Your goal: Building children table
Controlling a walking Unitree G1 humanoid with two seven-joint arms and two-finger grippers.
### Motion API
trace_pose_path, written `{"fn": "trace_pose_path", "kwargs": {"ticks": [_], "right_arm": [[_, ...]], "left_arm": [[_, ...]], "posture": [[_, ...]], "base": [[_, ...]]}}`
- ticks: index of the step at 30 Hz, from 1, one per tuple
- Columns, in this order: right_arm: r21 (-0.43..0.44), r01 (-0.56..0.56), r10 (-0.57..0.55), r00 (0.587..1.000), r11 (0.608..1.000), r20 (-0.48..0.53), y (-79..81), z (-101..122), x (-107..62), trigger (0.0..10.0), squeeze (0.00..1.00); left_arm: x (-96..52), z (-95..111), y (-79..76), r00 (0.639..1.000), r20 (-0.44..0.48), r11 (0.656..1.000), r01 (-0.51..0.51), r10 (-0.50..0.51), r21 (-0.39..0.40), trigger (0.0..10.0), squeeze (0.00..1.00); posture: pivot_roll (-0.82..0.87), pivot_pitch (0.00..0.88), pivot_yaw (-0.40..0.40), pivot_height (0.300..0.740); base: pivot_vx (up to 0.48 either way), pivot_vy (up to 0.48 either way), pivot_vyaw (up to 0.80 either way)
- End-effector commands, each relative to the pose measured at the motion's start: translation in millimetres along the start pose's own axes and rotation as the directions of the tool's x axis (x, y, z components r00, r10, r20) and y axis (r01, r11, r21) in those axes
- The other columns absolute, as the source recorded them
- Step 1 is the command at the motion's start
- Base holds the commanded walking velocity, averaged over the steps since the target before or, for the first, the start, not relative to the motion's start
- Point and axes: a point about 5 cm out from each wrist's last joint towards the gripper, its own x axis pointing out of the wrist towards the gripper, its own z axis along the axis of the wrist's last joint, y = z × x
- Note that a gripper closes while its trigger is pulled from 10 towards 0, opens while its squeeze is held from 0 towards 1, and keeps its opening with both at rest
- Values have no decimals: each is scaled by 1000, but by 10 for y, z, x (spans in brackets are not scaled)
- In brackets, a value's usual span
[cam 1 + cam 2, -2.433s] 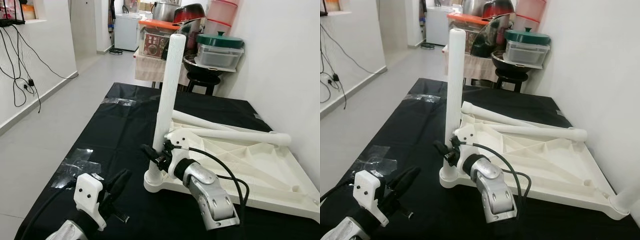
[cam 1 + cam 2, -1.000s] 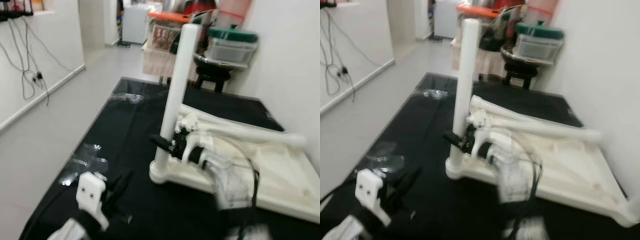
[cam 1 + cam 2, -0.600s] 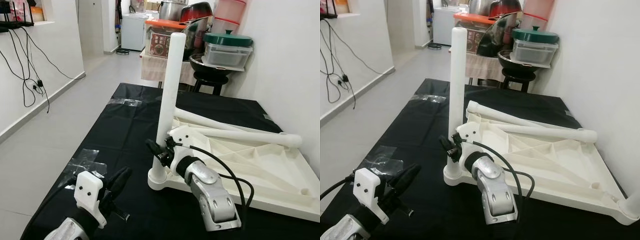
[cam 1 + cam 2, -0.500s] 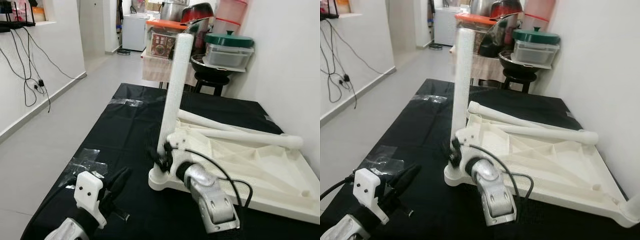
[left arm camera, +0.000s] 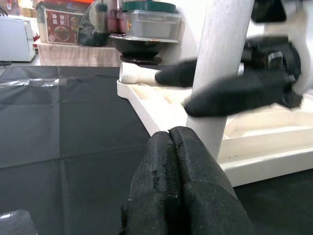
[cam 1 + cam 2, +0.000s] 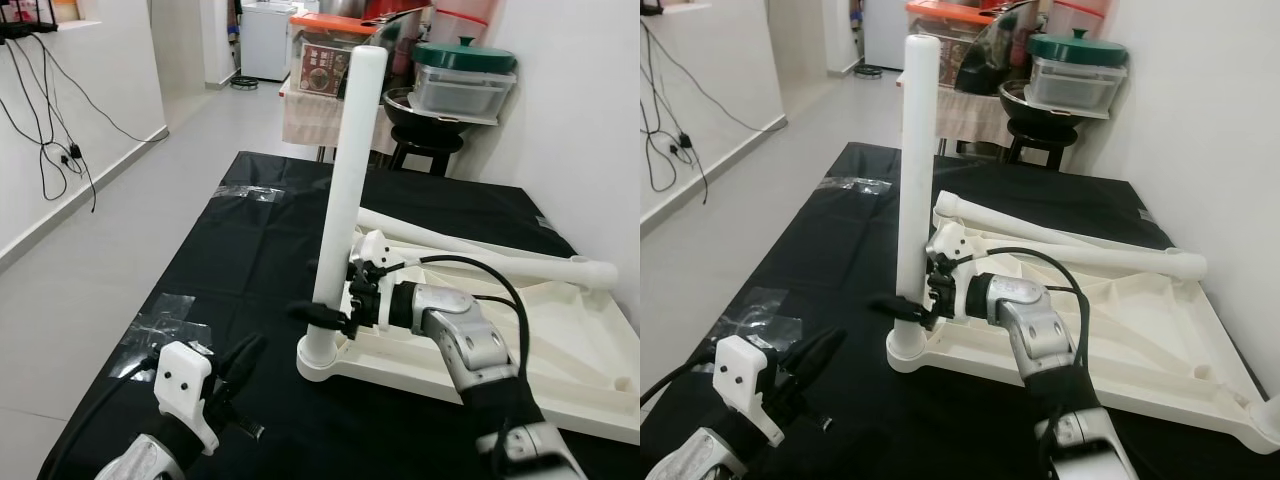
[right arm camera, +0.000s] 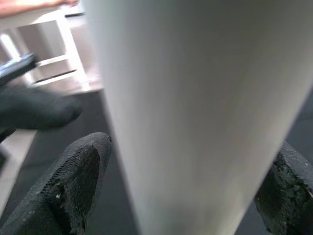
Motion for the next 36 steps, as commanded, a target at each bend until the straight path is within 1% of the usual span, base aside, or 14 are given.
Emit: {"fn": "trace_pose_path", "kwargs": {"ticks": [1,2,3,4,5,14,21,22,23,25,26,27,31,36], "right_arm": [[-12,-51,51,999,999,3,-63,89,-29,10000,0],[-1,-93,93,995,996,21,-107,162,-54,6431,0],[-1,-93,93,995,996,21,-107,162,-54,6431,0],[8,-122,121,992,993,41,-134,221,-74,3882,0],[19,-144,143,988,989,61,-158,272,-100,0,0],[11,-197,196,979,980,51,-197,228,-210,0,0],[6,-203,203,979,979,1,106,-53,-351,0,0],[28,-172,172,985,985,-10,210,-127,-336,0,0],[70,45,-43,999,997,-24,272,-244,-164,0,0],[70,45,-43,999,997,-24,272,-244,-164,0,0],[161,500,-496,866,851,-66,282,-370,-44,0,0],[182,588,-574,809,788,-129,483,-458,114,0,0],[70,644,-628,760,762,-167,523,-466,166,0,0],[66,622,-607,778,780,-160,407,-456,193,0,0]], "left_arm": [[9,-40,-18,1000,-12,1000,0,0,2,10000,0],[9,-43,-20,1000,-12,1000,-1,1,3,10000,0],[9,-43,-20,1000,-12,1000,-1,1,3,10000,0],[10,-46,-21,1000,-13,1000,-2,2,4,10000,0],[10,-47,-24,1000,-13,1000,-1,1,3,10000,0],[2,-48,-34,1000,-14,1000,4,-4,-2,10000,0],[-24,-25,-29,1000,-14,1000,5,-5,-4,10000,0],[-32,-20,-24,1000,-14,1000,5,-6,-4,10000,0],[-43,-13,-14,1000,-15,1000,6,-6,-4,10000,0],[-43,-13,-14,1000,-15,1000,6,-6,-4,10000,0],[-54,-5,2,1000,-17,1000,6,-6,-4,10000,0],[-59,-2,15,1000,-19,1000,6,-6,-4,10000,0],[-53,-8,26,1000,-22,1000,5,-5,-3,10000,0],[-35,-15,21,1000,-21,1000,7,-7,-1,10000,0]], "posture": [[40,0,-140,740],[41,0,-138,740],[41,0,-138,740],[41,0,-138,740],[41,0,-135,740],[33,0,-130,740],[25,0,-119,740],[22,0,-120,740],[19,0,-122,740],[19,0,-122,740],[10,2,-119,740],[12,13,-105,740],[11,0,-111,740],[19,0,-119,740]], "base": [[0,0,0],[0,0,0],[0,0,0],[0,0,0],[0,0,0],[0,0,0],[0,0,0],[0,0,0],[0,0,0],[0,0,0],[0,0,0],[0,0,0],[0,0,0],[0,0,0]]}}
